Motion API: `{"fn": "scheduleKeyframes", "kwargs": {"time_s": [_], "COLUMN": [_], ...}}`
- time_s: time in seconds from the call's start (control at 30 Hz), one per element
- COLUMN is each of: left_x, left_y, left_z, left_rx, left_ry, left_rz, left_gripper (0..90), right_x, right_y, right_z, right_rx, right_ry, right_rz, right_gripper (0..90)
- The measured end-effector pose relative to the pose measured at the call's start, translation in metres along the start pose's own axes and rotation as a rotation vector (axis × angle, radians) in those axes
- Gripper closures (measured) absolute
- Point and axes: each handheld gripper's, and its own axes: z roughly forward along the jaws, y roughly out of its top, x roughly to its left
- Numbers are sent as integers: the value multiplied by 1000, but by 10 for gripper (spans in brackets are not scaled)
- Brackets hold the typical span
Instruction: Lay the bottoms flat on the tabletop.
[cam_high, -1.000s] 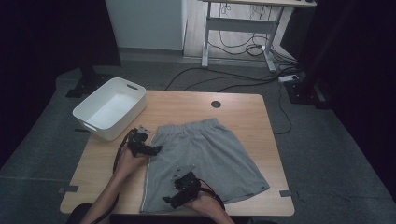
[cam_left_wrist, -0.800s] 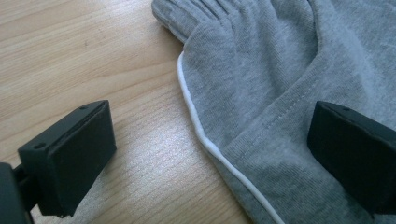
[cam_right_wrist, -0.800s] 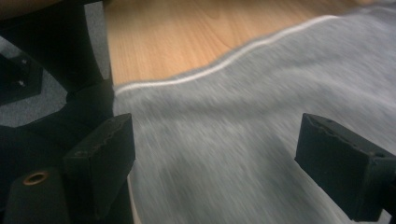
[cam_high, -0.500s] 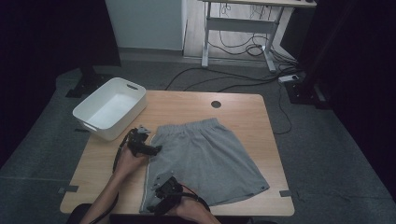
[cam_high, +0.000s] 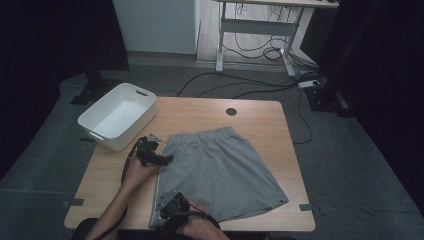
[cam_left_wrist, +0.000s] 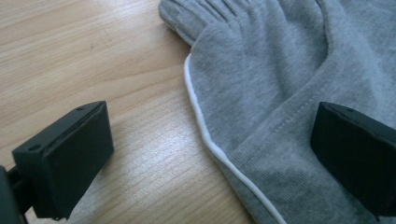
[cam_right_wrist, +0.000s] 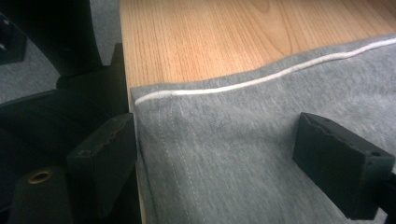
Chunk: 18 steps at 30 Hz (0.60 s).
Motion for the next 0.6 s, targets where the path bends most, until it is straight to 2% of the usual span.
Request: {"fn": "scheduleKeyframes", "kwargs": {"time_s": [0.17, 0.37, 0.43, 0.6], "left_x": [5, 8, 9, 12], "left_y": [1, 3, 3, 4], "left_z": [0, 2, 2, 1], "left_rx": [-6, -9, -16, -29], "left_ry": [30, 33, 32, 32], "left_rz": [-22, -20, -25, -26], "left_gripper": [1, 22, 35, 86], "right_x": [-1, -4, -4, -4], "right_y": [-1, -2, -2, -2], "right_z": [-1, -4, -5, -8], "right_rx": [-4, -9, -8, -4], "right_ry": [-7, -14, -16, -12], "right_rz": [1, 9, 12, 9], "right_gripper": [171, 257, 293, 454]}}
